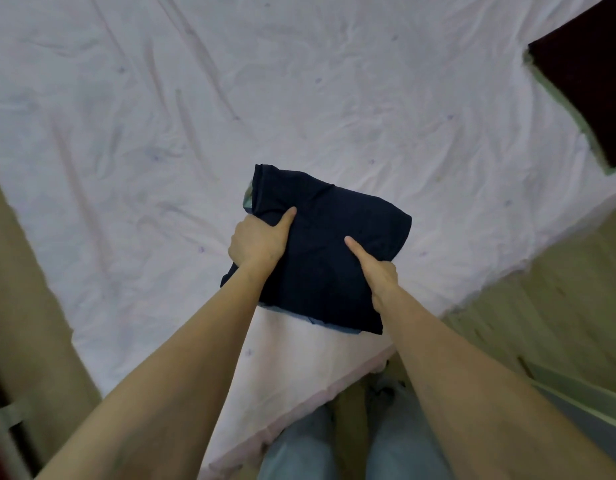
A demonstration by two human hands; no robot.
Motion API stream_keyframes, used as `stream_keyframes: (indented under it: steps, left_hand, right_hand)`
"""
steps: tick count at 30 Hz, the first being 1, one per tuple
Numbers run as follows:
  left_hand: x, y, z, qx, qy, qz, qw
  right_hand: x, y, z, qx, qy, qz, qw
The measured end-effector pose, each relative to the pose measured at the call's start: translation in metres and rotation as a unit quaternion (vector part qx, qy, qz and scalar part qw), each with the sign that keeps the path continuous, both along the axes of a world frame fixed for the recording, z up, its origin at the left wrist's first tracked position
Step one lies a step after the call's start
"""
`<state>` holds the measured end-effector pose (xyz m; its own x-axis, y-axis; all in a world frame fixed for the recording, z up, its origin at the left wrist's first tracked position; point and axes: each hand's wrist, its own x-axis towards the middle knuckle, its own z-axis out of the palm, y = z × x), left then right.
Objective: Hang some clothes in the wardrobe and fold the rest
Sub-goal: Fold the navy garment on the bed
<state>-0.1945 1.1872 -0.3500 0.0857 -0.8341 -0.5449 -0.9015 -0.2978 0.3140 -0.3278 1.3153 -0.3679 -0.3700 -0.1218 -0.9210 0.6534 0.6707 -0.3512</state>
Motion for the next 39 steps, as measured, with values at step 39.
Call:
stream_keyframes:
  steps: [39]
  left_hand:
    - [-0.563, 0.174, 0.29, 0.027, 0.295, -0.217, 0.93]
  right_hand:
    - [-0.486, 0.146, 0.278, 0.051, 0.544, 0.063, 0.835]
